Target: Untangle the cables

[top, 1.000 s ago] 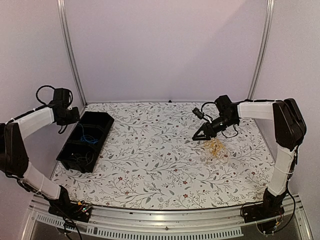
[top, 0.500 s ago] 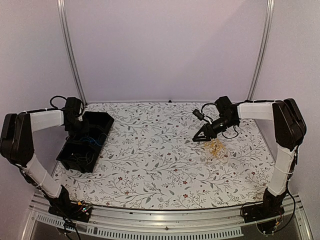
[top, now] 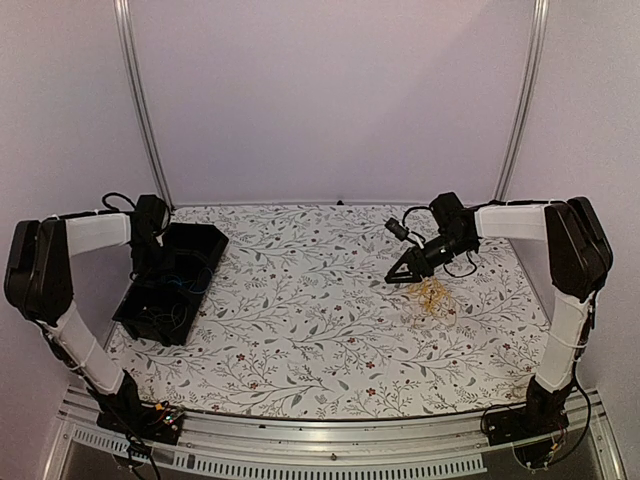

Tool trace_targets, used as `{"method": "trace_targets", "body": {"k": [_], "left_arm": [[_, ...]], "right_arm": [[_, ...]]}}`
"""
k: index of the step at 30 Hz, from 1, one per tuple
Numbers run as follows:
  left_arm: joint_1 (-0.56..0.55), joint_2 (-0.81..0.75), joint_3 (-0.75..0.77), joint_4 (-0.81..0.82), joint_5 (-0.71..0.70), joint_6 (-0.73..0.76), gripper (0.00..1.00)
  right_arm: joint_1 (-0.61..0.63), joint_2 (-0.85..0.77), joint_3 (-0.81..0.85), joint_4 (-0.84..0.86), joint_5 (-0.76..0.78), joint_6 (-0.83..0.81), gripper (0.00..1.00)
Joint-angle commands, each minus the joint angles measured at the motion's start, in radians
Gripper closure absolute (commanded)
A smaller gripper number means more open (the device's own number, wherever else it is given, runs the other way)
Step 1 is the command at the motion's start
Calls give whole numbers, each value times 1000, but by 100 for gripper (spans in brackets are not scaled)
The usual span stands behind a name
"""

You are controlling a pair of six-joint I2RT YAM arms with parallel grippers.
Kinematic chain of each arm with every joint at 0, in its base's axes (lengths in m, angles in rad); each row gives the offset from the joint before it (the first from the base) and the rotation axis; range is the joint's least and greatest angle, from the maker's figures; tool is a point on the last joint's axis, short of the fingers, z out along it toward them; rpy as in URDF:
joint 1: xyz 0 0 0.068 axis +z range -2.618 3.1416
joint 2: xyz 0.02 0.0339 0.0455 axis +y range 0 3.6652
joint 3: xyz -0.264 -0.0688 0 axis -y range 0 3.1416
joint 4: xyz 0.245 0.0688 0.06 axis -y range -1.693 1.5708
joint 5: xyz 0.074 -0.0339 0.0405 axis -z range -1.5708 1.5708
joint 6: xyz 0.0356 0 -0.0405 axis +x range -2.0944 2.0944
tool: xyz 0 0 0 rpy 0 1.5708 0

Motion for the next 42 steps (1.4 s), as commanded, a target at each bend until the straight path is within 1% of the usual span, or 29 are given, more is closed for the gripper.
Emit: {"method": "trace_targets", "body": {"k": [1, 3, 7, 9, 15, 20, 24, 26, 29, 33, 36, 40, 42], "left_arm": [[-17, -10, 98, -84, 5, -12, 73], [-31, -44, 128, -96, 22, -12, 69], [-66, -78, 192, -118, 72, -21, 64], [-100, -83, 214, -120, 99, -33, 63], [-210, 6, 262, -163, 190, -100, 59], [-272, 106, 280, -224, 147, -174, 58], [-272, 144, 280, -235, 102, -222, 64], [-273, 156, 283, -234, 80, -232, 65], [-273, 184, 293, -229, 78, -233, 66], [-273, 230, 302, -203, 93, -220, 71], [-272, 256, 317, -201, 93, -209, 79], [-271, 264, 339, -214, 68, -206, 94], [-271, 257, 350, -227, 51, -205, 99]], "right_arm": [[-5, -18, -3, -7, -18, -22, 47], [-5, -18, -4, -9, -19, -27, 47], [-6, -14, -2, -8, -24, -27, 47], [-6, -12, 1, -8, -27, -26, 47], [-4, -2, 24, -17, -23, -31, 47], [-5, 0, 22, -19, -23, -32, 47], [-6, -4, 14, -22, -21, -34, 47], [-5, -7, 6, -22, -21, -35, 47], [-5, -13, -5, -15, -21, -34, 47], [-5, -12, -11, -8, -24, -27, 48], [-6, -13, -10, -7, -25, -23, 48], [-5, -18, -11, -9, -21, -24, 48], [-5, -19, -15, -10, -20, -27, 48]]}}
